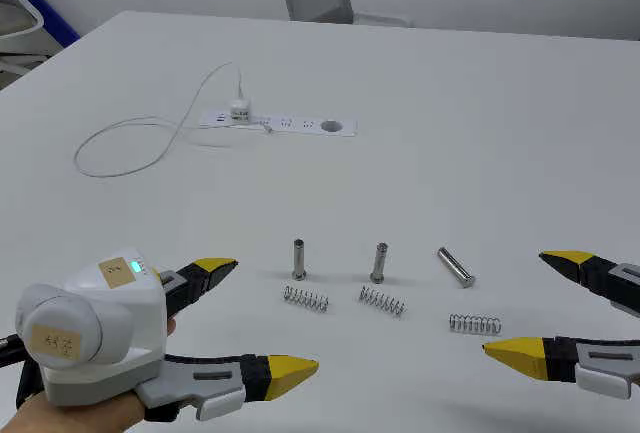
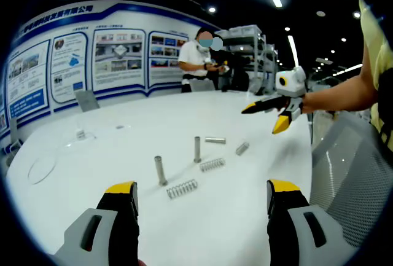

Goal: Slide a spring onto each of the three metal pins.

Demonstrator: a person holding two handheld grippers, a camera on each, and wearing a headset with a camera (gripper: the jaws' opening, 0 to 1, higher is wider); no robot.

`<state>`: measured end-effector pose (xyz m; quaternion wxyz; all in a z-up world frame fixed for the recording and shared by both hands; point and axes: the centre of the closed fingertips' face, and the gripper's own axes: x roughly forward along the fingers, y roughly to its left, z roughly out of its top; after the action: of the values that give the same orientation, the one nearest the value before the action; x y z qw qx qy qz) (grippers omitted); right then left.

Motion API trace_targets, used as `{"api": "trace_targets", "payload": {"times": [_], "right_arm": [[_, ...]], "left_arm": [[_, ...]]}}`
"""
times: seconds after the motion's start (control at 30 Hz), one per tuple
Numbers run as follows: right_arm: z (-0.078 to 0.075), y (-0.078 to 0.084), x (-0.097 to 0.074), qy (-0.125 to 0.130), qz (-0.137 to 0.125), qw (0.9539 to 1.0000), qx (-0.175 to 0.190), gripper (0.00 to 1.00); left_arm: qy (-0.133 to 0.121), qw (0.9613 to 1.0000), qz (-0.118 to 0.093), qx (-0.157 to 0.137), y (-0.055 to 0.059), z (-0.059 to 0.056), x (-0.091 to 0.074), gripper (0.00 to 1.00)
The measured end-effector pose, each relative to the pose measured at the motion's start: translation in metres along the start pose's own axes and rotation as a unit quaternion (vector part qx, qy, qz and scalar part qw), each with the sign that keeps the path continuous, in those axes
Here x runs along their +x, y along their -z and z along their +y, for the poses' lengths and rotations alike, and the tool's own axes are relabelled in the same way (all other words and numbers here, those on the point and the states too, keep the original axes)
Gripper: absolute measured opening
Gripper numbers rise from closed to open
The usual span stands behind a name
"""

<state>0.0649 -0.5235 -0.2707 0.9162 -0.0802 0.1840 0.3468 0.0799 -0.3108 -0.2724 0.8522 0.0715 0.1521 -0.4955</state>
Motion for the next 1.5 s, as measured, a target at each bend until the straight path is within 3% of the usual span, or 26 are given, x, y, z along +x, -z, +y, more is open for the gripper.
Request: {"api": "trace_targets", "payload": {"times": [0.97,1.27,1.5], "right_arm": [[-0.001,-0.002,0.0,0.001,0.002,1.0,0.003,0.86],[-0.011,-0.006,0.001,0.013,0.007,0.9998,0.016,0.81],[-0.019,-0.008,0.008,0.02,0.03,0.999,0.026,0.76]], "left_arm": [[0.0,1.0,0.006,0.0,0.002,-0.002,0.0,0.87],[0.0,1.0,0.003,0.0,0.0,-0.003,0.0,0.87],[0.001,1.0,0.002,-0.001,0.0,-0.003,0.0,0.87]]}}
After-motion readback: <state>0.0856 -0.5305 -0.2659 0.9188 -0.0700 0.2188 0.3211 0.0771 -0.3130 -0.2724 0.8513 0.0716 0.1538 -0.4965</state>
